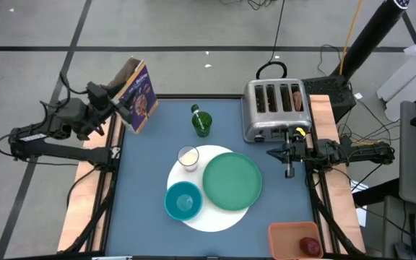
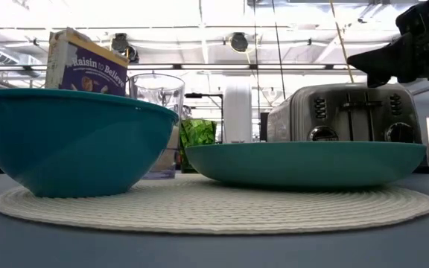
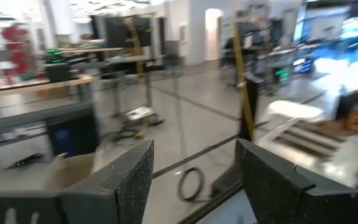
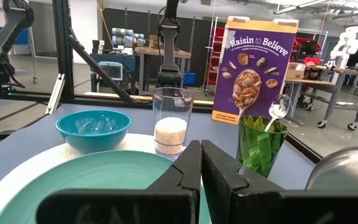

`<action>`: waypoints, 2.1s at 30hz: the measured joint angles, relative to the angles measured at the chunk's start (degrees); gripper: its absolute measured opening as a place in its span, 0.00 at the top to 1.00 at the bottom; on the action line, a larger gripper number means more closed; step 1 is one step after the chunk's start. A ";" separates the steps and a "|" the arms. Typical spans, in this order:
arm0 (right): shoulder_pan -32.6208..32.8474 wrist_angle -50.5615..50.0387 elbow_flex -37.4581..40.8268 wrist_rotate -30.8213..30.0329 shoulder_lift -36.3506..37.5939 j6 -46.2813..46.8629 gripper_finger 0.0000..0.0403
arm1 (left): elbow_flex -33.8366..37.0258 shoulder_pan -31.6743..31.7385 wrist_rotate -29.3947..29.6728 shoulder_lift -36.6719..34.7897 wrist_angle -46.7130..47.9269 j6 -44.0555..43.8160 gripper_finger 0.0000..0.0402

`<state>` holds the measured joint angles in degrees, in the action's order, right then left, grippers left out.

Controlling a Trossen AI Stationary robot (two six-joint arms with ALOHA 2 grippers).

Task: Arrange a breakfast setting
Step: Pour the cereal into the blue bowl from the cereal box

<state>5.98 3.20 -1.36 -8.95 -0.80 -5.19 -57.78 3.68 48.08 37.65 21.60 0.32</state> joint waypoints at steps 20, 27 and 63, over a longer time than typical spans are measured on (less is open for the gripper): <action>0.02 0.00 -0.01 0.00 0.00 -0.02 0.98 | -0.07 0.21 11.01 -0.02 18.75 -2.07 0.42; 0.00 0.00 0.00 0.00 0.00 -0.01 0.98 | -0.04 3.47 11.10 0.85 26.86 -6.08 0.42; 0.01 0.00 0.01 0.02 -0.02 -0.02 0.98 | -0.24 15.65 0.81 7.78 41.47 -12.80 0.65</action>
<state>5.98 3.20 -1.34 -8.93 -0.82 -5.21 -58.02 19.33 48.88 45.43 63.07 -12.48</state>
